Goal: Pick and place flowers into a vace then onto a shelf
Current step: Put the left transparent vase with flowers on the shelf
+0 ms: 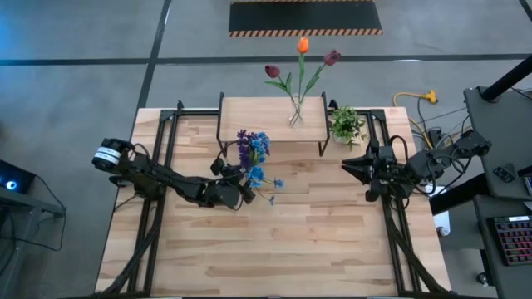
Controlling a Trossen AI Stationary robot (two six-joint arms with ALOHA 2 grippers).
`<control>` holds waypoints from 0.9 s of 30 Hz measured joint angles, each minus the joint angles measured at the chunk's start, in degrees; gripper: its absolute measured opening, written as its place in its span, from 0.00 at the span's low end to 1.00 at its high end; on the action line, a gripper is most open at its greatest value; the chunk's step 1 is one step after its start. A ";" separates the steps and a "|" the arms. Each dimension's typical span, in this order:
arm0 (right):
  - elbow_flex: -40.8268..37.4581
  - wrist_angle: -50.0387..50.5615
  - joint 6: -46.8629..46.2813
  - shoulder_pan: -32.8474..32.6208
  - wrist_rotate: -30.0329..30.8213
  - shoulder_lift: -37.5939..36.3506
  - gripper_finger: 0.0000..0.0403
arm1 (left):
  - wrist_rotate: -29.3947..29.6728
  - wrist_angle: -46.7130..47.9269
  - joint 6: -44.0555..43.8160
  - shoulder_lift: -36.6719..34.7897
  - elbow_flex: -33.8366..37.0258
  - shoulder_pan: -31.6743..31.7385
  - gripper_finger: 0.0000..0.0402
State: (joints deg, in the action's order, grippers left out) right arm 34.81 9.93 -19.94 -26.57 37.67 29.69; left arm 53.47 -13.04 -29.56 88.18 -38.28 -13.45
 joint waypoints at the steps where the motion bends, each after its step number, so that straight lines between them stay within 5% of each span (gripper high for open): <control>1: 0.00 0.08 0.00 0.00 0.00 0.00 0.17 | 0.02 0.01 0.00 0.00 0.00 0.00 0.57; 7: 0.00 0.18 0.02 0.00 0.00 0.02 0.17 | -0.02 -0.04 -0.02 -0.02 -0.04 0.00 0.48; 27: 0.00 0.35 0.28 0.00 0.01 0.01 0.17 | -0.28 -1.08 0.01 -0.09 -0.02 0.00 0.50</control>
State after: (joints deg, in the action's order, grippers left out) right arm 34.81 10.28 -19.67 -26.57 37.68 29.71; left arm 53.19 -14.12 -29.55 88.09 -38.30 -13.45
